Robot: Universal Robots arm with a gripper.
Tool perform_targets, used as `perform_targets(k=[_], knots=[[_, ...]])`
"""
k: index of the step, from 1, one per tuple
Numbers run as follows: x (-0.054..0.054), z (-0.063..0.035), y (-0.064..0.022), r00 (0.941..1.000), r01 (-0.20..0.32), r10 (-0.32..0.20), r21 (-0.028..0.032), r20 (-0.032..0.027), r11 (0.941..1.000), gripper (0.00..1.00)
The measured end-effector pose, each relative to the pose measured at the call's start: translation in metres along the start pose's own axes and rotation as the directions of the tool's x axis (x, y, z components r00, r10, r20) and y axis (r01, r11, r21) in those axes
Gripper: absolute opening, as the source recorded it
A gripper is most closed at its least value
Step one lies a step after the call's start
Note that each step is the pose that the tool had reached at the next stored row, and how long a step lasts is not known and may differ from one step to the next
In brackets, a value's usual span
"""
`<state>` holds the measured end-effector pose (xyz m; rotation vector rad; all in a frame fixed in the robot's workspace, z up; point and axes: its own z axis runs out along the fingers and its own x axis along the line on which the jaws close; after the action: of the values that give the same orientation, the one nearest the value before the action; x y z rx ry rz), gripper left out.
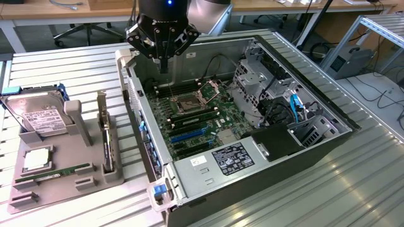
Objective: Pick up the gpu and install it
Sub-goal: 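Reach for the gpu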
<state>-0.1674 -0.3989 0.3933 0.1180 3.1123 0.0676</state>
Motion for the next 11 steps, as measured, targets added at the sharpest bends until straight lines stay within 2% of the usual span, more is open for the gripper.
perform_targets(k=[11], knots=[[0.0062,-0.0002,-0.0005,1.0,0.0,0.0,0.0,0.0,1.0,0.11]])
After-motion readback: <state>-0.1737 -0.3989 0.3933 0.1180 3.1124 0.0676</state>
